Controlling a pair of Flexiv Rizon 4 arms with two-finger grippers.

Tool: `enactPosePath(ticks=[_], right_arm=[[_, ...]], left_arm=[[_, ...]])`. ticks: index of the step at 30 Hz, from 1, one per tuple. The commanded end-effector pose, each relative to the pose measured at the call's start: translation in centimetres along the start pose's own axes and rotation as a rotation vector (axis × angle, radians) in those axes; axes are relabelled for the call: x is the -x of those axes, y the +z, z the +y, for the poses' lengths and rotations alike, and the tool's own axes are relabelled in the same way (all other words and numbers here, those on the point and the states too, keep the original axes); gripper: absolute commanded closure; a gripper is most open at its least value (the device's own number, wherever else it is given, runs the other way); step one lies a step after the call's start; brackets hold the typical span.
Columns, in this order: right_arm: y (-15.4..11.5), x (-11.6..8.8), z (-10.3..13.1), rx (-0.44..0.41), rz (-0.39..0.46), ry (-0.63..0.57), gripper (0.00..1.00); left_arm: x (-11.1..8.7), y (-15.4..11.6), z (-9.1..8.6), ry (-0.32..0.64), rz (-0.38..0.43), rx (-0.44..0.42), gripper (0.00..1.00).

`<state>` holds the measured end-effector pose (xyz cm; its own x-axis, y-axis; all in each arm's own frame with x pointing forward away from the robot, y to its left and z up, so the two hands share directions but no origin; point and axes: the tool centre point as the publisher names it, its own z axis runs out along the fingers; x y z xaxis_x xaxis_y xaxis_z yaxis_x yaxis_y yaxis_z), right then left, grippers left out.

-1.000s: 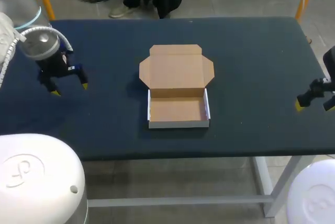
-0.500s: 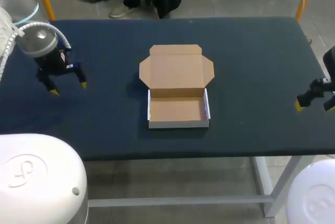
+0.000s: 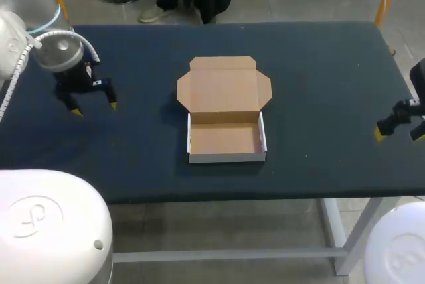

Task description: Assemble the packaging by folding the flat box into shape, placing the metal phone stand inside, and closing the box properly

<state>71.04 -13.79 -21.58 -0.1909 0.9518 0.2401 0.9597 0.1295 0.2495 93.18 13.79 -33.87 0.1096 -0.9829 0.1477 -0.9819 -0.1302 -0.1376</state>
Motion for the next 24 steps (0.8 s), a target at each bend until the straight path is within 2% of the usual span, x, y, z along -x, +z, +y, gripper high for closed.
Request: enactPosePath(ticks=[1, 13, 24], right_arm=[[-0.3, -0.1, -0.1, -0.004, 0.000, 0.000, 0.00], [-0.3, -0.1, -0.1, -0.004, 0.000, 0.000, 0.00], [-0.3, -0.1, -0.1, -0.004, 0.000, 0.000, 0.00]], left_arm=[[-0.7, 0.7, -0.7, -0.008, -0.041, -0.004, 0.00], [1.8, 2.4, -3.4, -0.026, -0.086, -0.028, 0.00], [3.7, 4.1, -5.8, 0.004, -0.113, -0.039, 0.00]])
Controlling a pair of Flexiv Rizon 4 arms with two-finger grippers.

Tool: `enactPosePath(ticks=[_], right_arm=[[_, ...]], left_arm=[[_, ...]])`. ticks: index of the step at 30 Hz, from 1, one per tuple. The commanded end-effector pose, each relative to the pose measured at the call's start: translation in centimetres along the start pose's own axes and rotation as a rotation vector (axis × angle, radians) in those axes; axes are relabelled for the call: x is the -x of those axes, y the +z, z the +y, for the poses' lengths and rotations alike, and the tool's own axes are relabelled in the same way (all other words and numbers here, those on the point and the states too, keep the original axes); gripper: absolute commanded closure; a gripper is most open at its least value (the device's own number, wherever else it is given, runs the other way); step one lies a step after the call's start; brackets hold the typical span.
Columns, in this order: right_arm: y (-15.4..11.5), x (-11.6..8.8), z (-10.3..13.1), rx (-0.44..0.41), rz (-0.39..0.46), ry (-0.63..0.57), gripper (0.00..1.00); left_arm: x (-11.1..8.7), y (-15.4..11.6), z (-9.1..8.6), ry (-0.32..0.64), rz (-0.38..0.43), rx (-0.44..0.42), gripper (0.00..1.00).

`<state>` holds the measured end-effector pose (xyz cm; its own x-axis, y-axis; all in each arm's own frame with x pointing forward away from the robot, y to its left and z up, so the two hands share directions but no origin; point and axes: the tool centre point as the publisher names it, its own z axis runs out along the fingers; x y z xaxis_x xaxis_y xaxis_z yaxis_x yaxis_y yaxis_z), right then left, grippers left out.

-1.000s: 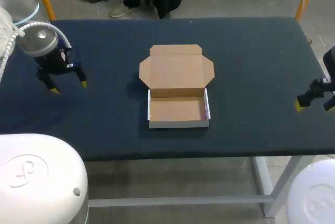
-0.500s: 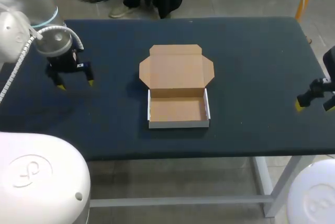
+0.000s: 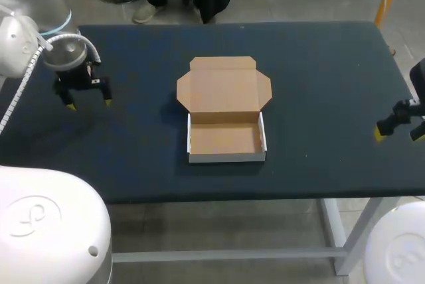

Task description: Assemble the packaging by folding the flat box into shape, placing the metal phone stand inside, and closing the box properly

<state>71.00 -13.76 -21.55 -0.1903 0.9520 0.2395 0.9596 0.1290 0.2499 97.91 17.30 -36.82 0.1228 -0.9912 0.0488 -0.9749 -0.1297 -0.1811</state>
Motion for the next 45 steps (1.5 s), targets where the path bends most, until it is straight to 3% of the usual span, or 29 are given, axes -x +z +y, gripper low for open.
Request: enactPosePath(ticks=[1, 14, 45], right_arm=[[-0.3, -0.1, -0.1, -0.004, 0.001, 0.000, 0.00], [-0.3, -0.1, -0.1, -0.004, 0.001, 0.000, 0.00], [-0.3, -0.1, -0.1, -0.004, 0.001, 0.000, 0.00]], left_arm=[[0.4, 1.2, -1.3, 0.003, -0.012, 0.004, 0.00], [3.2, 2.2, -4.5, -0.006, -0.031, 0.016, 0.00], [5.8, 5.1, -11.0, 0.005, -0.037, 0.076, 0.00]])
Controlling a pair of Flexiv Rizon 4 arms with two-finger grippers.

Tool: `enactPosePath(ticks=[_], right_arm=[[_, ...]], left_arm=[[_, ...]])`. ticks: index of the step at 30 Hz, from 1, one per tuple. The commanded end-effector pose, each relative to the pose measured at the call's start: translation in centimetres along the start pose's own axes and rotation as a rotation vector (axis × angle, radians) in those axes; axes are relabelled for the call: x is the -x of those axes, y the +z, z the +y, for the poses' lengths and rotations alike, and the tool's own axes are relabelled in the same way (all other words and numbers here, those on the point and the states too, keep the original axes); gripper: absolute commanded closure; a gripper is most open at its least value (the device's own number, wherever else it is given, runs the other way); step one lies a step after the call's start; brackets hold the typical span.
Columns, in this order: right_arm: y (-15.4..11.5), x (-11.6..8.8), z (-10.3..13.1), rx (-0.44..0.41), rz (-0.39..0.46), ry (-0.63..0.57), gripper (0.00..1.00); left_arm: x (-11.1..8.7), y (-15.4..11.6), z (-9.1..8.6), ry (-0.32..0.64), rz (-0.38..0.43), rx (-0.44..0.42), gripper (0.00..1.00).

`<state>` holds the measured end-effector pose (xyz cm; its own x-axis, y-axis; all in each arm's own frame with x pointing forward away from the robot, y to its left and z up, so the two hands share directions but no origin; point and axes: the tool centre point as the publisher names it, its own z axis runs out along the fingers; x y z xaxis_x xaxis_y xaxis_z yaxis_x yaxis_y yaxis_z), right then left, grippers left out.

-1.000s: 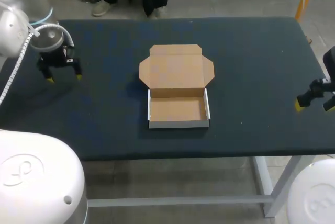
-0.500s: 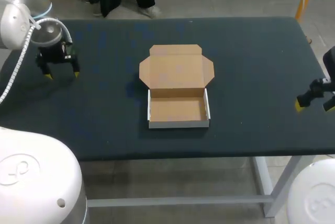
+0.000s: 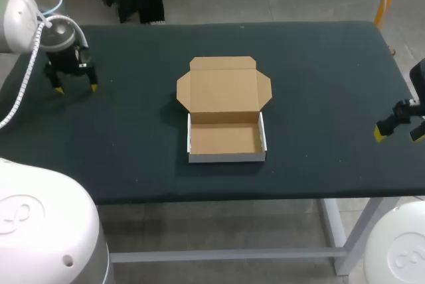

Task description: Assemble the packaging by folding the flat box into shape, placing the metal phone stand inside, and closing the box properly

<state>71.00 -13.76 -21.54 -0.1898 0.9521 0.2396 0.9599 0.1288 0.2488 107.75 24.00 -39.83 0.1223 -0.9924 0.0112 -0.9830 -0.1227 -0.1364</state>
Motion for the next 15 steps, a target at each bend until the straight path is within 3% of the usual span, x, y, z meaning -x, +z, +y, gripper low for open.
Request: enactPosePath(ticks=[1, 15], right_arm=[[-0.3, -0.1, -0.1, -0.003, 0.001, -0.001, 0.00], [-0.3, -0.1, -0.1, -0.003, 0.001, -0.001, 0.00]], left_arm=[[0.3, 0.5, -1.2, -0.002, 0.000, 0.032, 0.00], [0.8, 0.7, -3.5, 0.016, 0.012, 0.044, 0.00]])
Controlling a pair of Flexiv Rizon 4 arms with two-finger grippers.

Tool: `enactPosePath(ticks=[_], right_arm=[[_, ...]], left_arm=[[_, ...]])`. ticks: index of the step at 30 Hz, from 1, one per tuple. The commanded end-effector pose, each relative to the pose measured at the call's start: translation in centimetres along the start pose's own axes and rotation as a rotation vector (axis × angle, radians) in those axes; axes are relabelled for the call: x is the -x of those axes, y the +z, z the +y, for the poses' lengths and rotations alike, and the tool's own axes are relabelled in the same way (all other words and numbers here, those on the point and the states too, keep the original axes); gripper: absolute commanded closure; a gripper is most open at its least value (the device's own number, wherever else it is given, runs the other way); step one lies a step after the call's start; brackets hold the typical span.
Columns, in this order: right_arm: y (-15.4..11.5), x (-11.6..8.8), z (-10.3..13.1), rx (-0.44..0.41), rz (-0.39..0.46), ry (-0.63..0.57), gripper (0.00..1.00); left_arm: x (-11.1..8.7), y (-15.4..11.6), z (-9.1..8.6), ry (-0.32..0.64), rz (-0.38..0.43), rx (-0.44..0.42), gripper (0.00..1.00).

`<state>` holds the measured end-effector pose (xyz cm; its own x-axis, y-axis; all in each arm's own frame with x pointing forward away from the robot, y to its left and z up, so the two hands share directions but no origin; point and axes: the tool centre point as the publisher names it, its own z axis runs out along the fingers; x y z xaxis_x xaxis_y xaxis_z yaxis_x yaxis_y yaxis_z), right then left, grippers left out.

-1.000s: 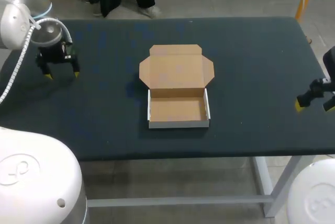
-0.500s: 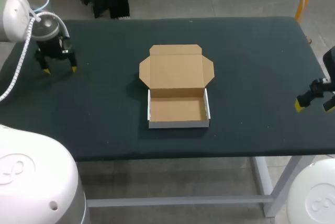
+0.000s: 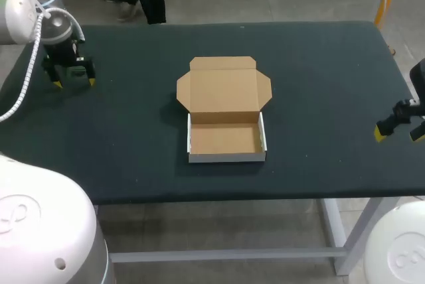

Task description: Assemble the packaging by folding the flat box into shape, placing the metal phone stand inside, and closing the box properly

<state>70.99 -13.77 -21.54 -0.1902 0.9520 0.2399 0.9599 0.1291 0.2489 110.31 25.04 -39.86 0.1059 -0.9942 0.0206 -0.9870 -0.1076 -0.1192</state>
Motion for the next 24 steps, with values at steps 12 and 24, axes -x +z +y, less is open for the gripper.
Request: enactPosePath(ticks=[12, 24], right_arm=[[-0.3, -0.1, -0.1, -0.003, 0.001, 0.000, 0.00], [-0.3, -0.1, -0.1, -0.003, 0.001, 0.000, 0.00]], left_arm=[[0.1, -0.1, -2.0, 0.017, -0.004, 0.028, 0.00], [-0.1, -0.2, -3.2, 0.031, 0.010, 0.032, 0.00]])
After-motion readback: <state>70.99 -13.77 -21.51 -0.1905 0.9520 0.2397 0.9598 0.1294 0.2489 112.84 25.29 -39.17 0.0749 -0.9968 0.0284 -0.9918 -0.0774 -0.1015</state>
